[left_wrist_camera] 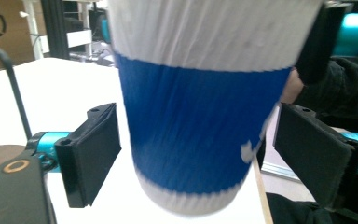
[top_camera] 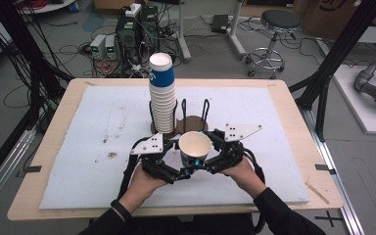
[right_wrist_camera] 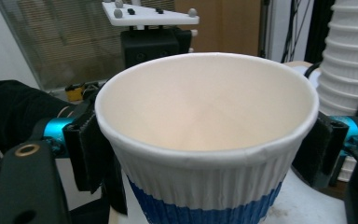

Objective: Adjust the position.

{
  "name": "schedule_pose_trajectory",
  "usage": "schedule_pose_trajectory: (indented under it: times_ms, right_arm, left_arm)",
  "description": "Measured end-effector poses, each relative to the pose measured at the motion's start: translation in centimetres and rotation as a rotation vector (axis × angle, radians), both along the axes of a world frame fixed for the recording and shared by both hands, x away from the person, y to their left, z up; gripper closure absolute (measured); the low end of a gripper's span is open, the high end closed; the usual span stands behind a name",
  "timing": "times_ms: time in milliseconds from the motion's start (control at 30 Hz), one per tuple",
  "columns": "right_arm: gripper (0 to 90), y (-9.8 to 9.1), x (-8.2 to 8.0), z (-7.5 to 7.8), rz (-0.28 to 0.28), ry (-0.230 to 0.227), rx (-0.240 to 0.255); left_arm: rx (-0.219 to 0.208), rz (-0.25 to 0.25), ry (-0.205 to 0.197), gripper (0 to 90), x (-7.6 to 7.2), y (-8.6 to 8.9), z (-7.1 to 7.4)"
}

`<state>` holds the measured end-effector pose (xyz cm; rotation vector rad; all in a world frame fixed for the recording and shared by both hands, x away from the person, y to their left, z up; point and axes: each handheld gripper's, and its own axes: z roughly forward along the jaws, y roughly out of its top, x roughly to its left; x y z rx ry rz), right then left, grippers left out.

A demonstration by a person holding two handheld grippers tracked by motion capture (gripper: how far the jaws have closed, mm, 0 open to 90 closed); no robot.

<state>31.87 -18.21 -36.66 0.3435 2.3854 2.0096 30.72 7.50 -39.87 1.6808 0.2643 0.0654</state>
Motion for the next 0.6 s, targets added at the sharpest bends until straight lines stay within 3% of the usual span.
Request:
schedule_pose_trajectory:
  times_ms: [200, 500, 600]
  right_arm:
    - [19.6, -1.0, 0.3, 0.2, -0.04, -0.011, -0.002]
    - [19.5, -2.1, 0.7, 0.2, -0.083, -0.019, -0.007]
    - [19.5, -2.4, 0.8, 0.2, -0.098, -0.019, -0.006]
  left_arm:
    - [-0.004, 0.037, -0.012, 14.5, 0.1, 1.5, 0.7]
    - [0.032, 0.12, -0.036, 14.5, -0.1, 4.6, 1.0]
    - [0.019, 0.143, -0.034, 14.5, -0.1, 5.5, 1.2]
